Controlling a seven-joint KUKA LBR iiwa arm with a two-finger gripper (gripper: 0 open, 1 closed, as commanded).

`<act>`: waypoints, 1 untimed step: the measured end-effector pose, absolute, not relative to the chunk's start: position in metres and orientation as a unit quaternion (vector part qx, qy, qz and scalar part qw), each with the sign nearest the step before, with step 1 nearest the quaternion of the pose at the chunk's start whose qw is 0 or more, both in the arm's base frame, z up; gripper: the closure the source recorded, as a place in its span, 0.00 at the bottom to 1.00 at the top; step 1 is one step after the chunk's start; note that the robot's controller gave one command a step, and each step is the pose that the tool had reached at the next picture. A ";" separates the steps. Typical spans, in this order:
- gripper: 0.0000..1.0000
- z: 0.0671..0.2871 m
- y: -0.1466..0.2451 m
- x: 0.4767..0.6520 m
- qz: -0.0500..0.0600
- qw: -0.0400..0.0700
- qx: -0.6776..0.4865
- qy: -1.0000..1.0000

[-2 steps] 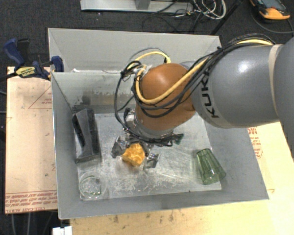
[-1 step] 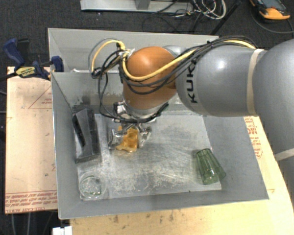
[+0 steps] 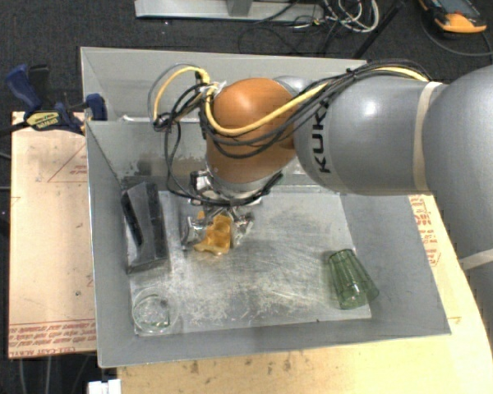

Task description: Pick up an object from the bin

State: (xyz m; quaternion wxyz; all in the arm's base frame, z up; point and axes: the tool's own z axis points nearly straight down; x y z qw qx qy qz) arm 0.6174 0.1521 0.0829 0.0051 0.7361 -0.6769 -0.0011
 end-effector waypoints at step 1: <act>1.00 0.117 0.159 0.615 -0.002 0.000 0.734 -0.680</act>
Offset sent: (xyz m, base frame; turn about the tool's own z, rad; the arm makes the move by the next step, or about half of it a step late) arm -0.0603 -0.0344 -0.0129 -0.7527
